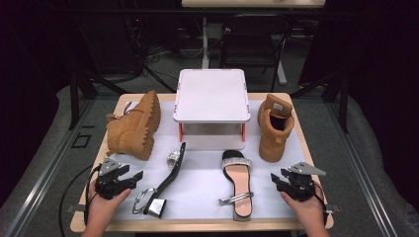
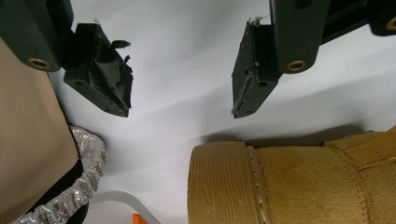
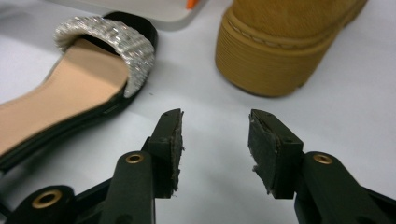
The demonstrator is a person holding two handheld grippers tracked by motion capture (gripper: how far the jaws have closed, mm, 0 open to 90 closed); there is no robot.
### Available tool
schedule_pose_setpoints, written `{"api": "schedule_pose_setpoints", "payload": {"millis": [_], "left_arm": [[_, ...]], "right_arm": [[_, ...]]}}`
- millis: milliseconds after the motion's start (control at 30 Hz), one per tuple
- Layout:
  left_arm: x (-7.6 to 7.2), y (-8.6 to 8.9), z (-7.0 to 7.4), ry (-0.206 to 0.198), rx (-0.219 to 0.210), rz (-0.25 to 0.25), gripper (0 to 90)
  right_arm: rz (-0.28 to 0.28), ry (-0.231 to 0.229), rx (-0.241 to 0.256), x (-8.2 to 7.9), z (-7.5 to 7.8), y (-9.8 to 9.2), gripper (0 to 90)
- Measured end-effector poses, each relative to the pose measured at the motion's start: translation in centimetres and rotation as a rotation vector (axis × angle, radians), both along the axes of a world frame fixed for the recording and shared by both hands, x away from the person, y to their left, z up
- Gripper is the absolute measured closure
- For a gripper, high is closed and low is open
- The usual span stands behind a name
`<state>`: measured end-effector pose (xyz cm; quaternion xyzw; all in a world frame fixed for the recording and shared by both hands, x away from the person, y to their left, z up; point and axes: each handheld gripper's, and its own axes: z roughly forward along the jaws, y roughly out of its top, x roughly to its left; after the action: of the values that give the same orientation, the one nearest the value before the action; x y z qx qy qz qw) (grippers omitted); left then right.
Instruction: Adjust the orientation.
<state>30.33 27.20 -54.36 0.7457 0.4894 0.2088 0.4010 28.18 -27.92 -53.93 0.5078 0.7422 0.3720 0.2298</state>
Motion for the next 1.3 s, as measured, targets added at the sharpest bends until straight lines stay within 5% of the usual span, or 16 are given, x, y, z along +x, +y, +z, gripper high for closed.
{"api": "schedule_pose_setpoints", "payload": {"millis": [233,733,933,1300], "left_arm": [[0.1,-0.2,-0.2,0.013,-0.031,-0.048,41.3],[0.1,0.8,-0.1,0.004,-0.024,-0.004,40.4],[-0.2,0.7,0.2,0.005,-0.064,-0.018,40.4],[-0.7,-0.2,0.8,0.013,-0.072,-0.060,40.8]], "right_arm": [[-0.015,0.019,-0.005,0.2,-0.4,-0.6,49.8],[-0.029,0.037,0.016,0.4,-0.6,-1.0,47.9],[-0.036,0.046,0.028,0.4,-0.6,-1.3,47.9],[-0.031,0.056,0.040,0.5,-0.8,-1.3,47.9]]}}
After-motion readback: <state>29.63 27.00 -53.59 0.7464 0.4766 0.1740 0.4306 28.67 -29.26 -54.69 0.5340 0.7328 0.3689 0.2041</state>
